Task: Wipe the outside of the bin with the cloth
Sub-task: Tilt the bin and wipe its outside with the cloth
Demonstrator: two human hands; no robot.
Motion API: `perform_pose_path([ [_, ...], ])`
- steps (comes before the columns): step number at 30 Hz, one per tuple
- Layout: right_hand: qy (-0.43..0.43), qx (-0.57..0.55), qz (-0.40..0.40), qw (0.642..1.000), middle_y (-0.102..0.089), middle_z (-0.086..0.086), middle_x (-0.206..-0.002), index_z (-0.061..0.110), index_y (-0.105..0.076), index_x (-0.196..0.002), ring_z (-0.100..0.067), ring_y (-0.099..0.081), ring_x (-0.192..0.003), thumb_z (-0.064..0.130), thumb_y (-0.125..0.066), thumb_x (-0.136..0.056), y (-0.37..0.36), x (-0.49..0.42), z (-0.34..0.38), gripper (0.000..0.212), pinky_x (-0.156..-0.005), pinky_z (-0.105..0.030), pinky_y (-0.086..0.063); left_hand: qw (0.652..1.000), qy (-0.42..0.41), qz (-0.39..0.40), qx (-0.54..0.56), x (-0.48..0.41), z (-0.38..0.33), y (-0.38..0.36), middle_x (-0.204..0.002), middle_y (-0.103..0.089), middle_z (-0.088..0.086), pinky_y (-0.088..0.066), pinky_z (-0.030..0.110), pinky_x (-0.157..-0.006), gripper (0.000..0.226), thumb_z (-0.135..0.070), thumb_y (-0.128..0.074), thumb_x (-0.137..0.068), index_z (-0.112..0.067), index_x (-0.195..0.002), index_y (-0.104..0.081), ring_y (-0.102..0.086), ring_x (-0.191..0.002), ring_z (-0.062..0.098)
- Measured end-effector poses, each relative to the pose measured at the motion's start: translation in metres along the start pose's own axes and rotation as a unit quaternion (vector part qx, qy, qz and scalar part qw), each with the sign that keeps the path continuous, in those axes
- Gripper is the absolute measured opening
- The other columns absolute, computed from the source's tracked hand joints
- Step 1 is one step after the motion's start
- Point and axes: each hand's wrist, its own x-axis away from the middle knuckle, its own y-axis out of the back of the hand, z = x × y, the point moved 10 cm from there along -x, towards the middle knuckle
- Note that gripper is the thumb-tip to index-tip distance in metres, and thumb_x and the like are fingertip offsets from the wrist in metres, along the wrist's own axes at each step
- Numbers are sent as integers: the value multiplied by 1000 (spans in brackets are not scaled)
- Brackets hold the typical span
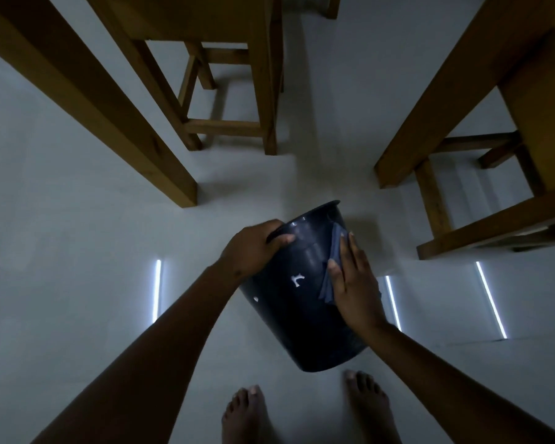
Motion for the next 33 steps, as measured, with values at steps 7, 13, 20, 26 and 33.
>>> perform_pose_path([
  [7,72,174,-4,982,-2,-5,-165,30,1,-155,-35,-7,-149,54,-8,-99,-16,35,37,62,-114,-58,-16,998,-16,-54,-37,-8,-12,3,-98,-70,1,-54,36,-79,36,-55,-39,-94,-26,-103,-58,-65,-86,21],
  [13,-8,90,-12,996,-4,-2,-164,29,-2,-154,-32,-8,-149,55,-7,-97,8,1,10,63,-115,-58,-27,996,-7,-46,-77,-20,-28,-2,-102,-69,9,-48,33,-75,36,-47,-34,-98,-19,-108,-56,-64,-90,29],
  [20,71,184,-8,980,-9,-7,-164,28,-5,-155,-35,-11,-149,48,-20,-99,-5,27,29,62,-114,-59,-24,996,16,-62,-58,-24,-28,-2,-101,-69,9,-45,31,-72,36,-49,-39,-97,-20,-104,-58,-63,-90,30],
  [26,-4,121,-6,993,-9,-4,-164,28,-5,-154,-32,-12,-149,57,-5,-97,6,28,-1,64,-112,-58,-32,997,37,-43,-50,-23,-29,-4,-104,-68,11,-46,33,-76,33,-46,-38,-98,-19,-104,-56,-61,-90,29],
  [33,85,179,1,980,-9,-4,-164,29,-9,-155,-35,-11,-149,52,-16,-99,-1,16,34,60,-113,-60,-26,998,15,-40,-41,-24,-33,-4,-106,-68,11,-40,29,-73,34,-45,-39,-99,-18,-111,-55,-62,-90,28],
])
